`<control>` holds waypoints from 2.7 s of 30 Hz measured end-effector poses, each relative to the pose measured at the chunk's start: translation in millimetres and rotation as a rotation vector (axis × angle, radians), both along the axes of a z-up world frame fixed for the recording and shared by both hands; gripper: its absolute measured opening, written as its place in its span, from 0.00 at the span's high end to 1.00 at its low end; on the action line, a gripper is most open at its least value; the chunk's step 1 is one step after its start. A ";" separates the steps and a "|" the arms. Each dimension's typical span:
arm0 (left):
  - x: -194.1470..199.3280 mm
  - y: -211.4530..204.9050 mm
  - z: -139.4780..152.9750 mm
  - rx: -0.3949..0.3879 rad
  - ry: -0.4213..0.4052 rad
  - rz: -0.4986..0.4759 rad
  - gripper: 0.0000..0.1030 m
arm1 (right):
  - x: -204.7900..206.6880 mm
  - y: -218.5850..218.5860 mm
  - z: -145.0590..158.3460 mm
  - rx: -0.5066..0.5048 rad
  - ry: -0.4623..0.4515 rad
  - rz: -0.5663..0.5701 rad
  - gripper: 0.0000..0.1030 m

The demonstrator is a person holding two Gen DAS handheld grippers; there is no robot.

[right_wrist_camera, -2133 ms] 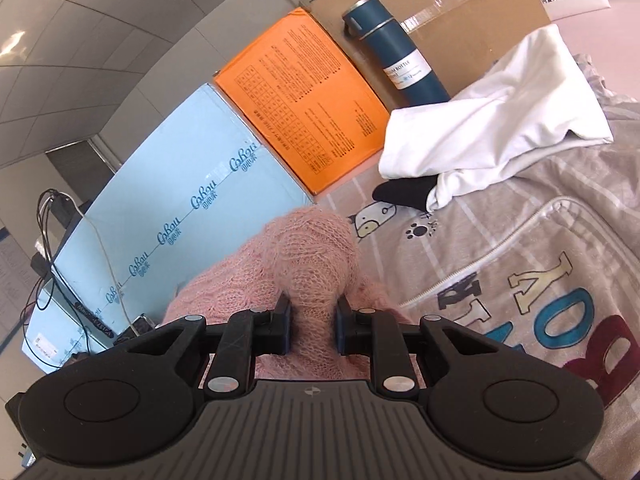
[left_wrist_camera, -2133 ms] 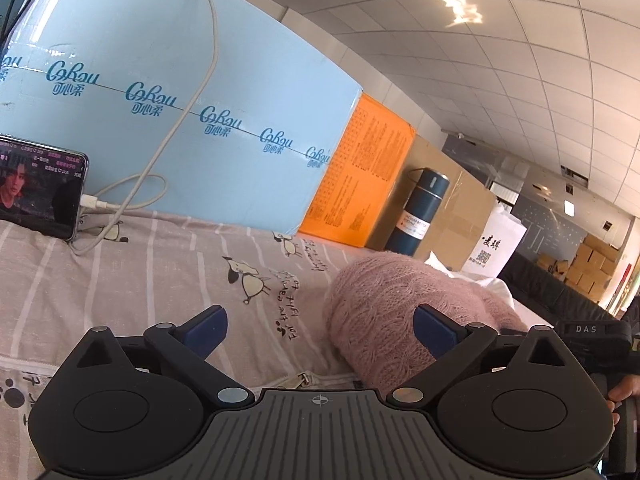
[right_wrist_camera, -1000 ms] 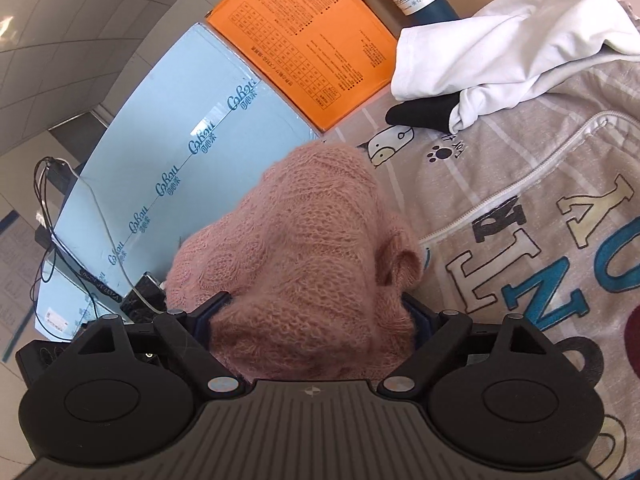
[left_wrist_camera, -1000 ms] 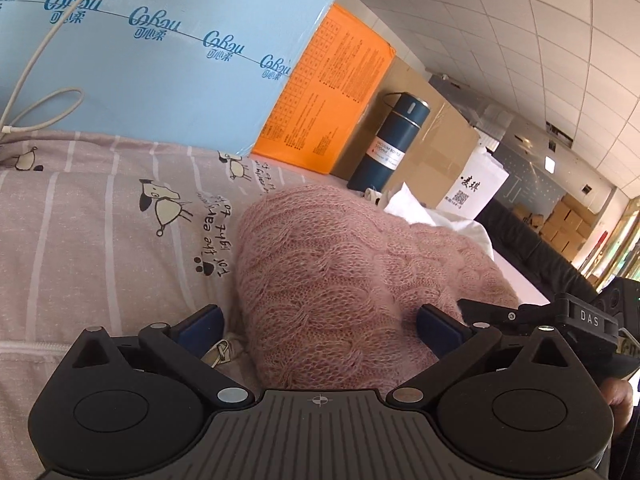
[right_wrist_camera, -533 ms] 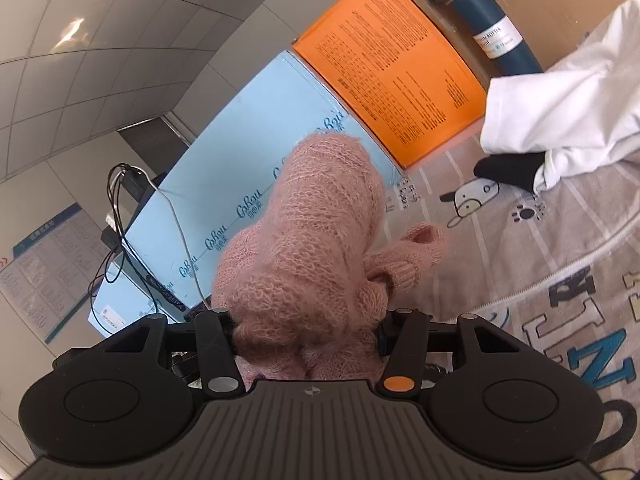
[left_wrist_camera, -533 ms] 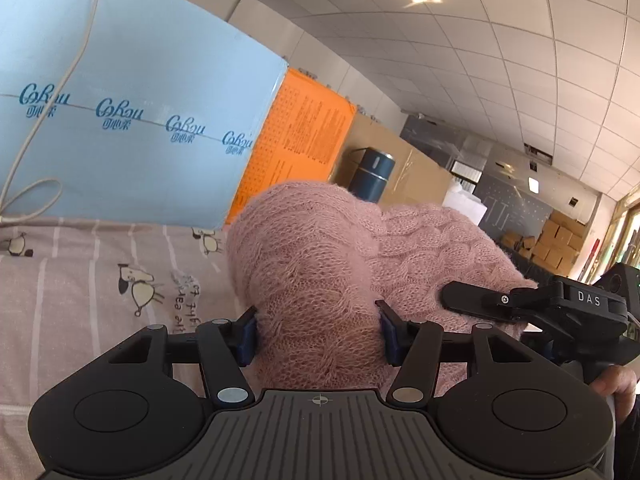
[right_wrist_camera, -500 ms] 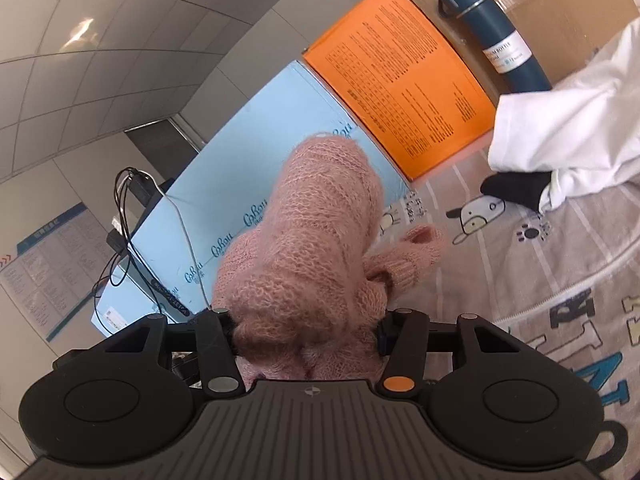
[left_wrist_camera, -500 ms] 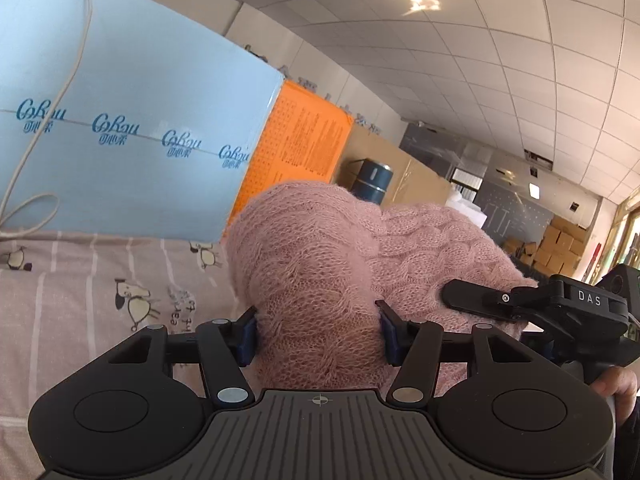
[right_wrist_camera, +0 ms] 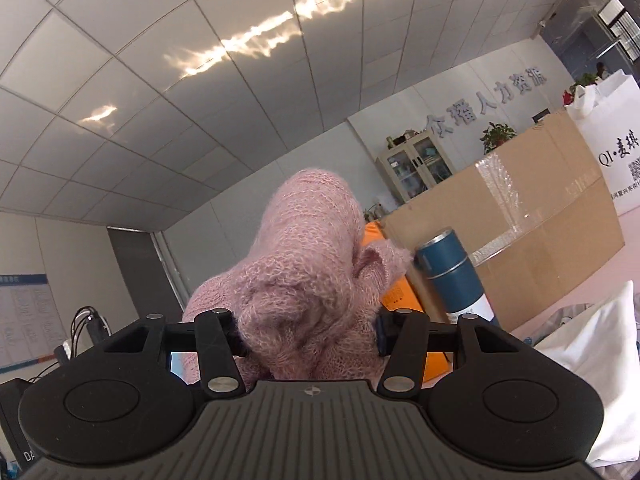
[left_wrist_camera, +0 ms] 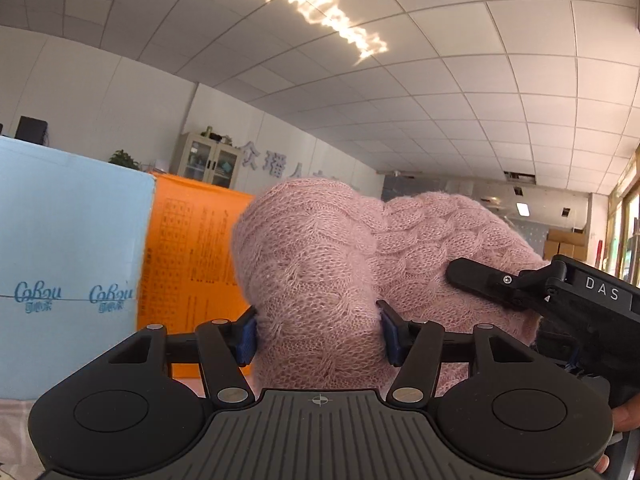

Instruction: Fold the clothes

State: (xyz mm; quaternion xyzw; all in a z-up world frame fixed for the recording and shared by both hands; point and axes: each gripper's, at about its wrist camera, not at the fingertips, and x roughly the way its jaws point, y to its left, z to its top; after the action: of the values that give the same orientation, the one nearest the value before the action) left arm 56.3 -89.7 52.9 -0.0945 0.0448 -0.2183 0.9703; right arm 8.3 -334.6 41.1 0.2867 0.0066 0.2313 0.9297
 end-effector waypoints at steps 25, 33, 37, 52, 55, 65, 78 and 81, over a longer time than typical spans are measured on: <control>104.1 -76.7 -93.5 0.064 0.399 0.078 0.04 | 98.4 -42.5 -102.7 -0.203 0.438 -0.443 0.41; 101.8 -72.5 -100.5 0.082 0.414 0.095 0.00 | 101.4 -27.7 -101.2 -0.340 0.428 -0.478 0.34; 88.1 -63.8 -93.7 0.086 0.400 0.084 0.00 | 102.8 -20.5 -100.4 -0.408 0.422 -0.495 0.25; -23.2 40.9 -56.8 0.172 0.319 0.160 0.00 | 37.3 -38.1 -87.0 -0.115 0.092 -0.707 0.00; -39.2 62.4 -46.7 0.146 0.309 0.153 0.00 | 19.2 -32.0 -82.7 -0.122 0.057 -0.778 0.00; -87.4 86.0 -7.1 -0.023 0.125 0.063 0.00 | -85.0 12.0 -8.4 -0.153 0.034 -0.672 0.00; -141.4 91.0 12.3 -0.059 0.062 -0.195 0.00 | -209.3 126.8 52.9 -0.168 0.088 -0.756 0.00; -148.6 92.1 18.2 -0.065 0.067 -0.184 0.00 | -225.5 145.0 62.3 -0.211 0.092 -0.773 0.00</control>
State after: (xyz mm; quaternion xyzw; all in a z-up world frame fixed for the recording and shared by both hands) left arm -92.3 2.5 71.1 -0.1288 0.0788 -0.3046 0.9404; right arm -217.2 -189.6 103.5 0.1810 -0.0364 -0.1504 0.9712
